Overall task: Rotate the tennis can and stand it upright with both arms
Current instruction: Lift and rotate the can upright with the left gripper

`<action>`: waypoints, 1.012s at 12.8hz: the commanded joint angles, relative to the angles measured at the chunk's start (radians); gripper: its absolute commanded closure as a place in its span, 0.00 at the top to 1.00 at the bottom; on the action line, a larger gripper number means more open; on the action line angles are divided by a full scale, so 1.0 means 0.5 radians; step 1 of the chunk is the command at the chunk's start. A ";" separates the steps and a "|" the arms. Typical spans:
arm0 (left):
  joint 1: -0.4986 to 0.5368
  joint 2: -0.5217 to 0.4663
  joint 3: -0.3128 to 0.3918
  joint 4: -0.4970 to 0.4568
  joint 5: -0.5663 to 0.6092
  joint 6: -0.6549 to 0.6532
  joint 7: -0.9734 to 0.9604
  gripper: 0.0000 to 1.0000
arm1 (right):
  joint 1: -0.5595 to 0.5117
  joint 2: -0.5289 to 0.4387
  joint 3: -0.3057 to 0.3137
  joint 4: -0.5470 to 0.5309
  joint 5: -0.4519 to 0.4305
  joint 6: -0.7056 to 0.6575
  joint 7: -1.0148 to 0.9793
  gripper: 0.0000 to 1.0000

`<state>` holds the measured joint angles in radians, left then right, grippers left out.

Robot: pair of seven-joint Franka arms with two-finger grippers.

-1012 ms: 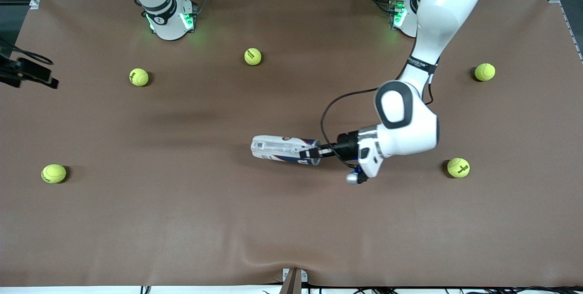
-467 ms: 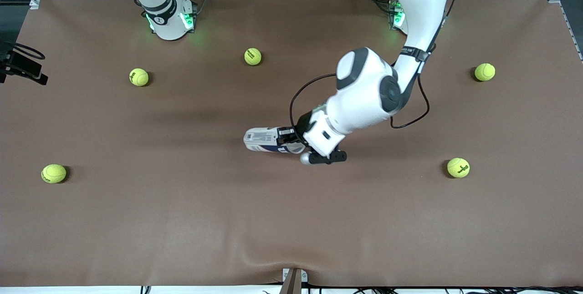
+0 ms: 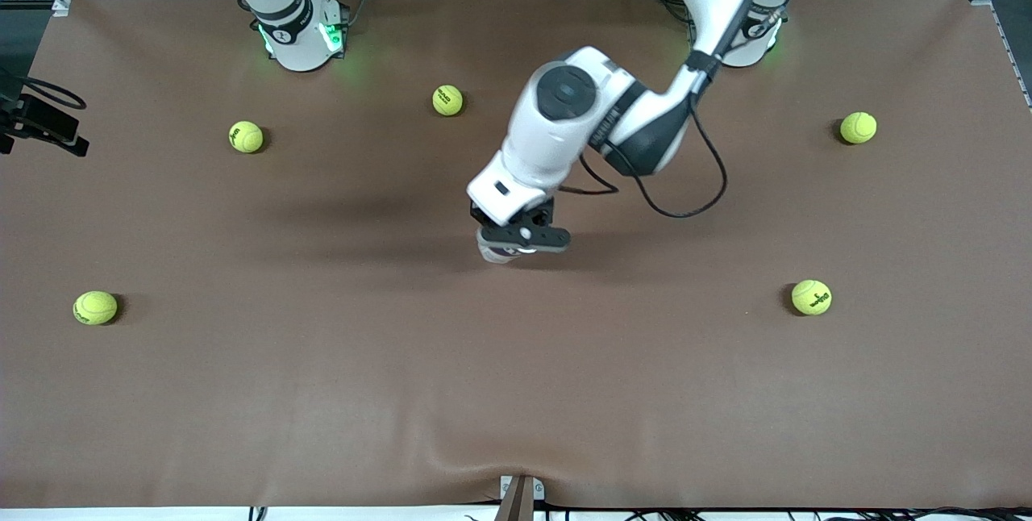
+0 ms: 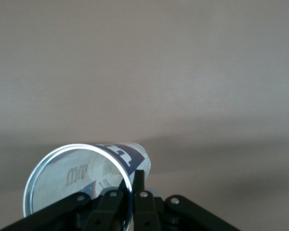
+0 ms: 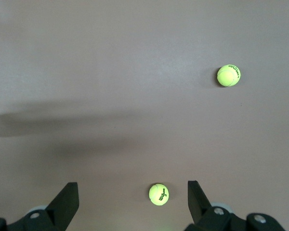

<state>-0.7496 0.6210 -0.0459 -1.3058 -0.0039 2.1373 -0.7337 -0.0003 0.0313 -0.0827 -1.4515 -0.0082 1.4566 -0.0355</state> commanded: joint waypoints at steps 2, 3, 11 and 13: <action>-0.130 0.003 0.027 0.022 0.327 -0.105 -0.170 0.00 | 0.010 0.014 -0.003 0.044 -0.008 0.001 0.040 1.00; -0.154 0.034 0.027 0.022 0.388 -0.087 -0.201 0.00 | 0.007 0.014 -0.003 0.044 -0.008 0.020 0.043 1.00; -0.231 0.126 0.012 0.010 0.625 -0.041 -0.343 0.54 | 0.001 0.054 -0.006 0.038 -0.008 0.029 0.040 1.00; -0.228 0.132 0.012 0.007 0.621 -0.038 -0.361 1.00 | -0.012 0.048 -0.009 0.038 -0.011 0.011 0.040 1.00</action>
<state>-0.8607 0.6827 -0.0420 -1.3117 0.2817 2.1136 -0.8937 -0.0011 0.0546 -0.0863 -1.4509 -0.0081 1.4786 -0.0301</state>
